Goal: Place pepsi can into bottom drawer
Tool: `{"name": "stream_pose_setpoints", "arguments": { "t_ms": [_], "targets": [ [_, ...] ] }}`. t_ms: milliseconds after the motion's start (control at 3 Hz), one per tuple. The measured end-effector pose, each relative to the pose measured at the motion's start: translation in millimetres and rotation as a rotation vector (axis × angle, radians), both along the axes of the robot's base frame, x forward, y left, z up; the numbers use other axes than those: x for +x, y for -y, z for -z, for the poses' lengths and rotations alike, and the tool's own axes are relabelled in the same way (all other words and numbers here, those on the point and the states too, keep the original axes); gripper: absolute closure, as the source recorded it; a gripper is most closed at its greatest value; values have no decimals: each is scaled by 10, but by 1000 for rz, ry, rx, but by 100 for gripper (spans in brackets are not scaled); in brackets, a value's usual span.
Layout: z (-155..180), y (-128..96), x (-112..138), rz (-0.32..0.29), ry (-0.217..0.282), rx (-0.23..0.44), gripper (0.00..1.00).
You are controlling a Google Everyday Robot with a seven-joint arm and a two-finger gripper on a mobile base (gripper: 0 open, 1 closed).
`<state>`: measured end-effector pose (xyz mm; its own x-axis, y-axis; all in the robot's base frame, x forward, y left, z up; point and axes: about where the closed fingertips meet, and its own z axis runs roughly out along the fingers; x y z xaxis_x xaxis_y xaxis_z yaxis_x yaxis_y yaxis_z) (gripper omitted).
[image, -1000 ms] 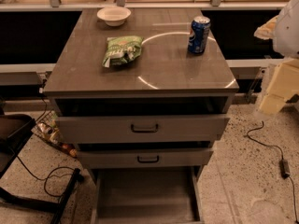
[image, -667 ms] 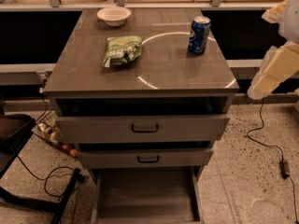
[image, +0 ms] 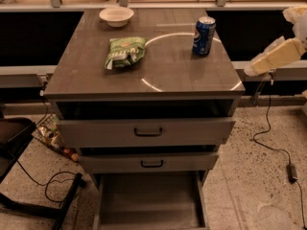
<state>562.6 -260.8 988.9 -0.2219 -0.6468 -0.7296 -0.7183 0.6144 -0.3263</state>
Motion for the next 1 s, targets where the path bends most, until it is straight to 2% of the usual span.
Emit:
{"name": "stream_pose_setpoints", "arguments": {
  "t_ms": [333,667,1000],
  "targets": [
    [130,-66,344,19,96,223,0],
    [190,-135,616,57,205,396,0],
    [127,-75,925,157,334,508,0]
  ]
}}
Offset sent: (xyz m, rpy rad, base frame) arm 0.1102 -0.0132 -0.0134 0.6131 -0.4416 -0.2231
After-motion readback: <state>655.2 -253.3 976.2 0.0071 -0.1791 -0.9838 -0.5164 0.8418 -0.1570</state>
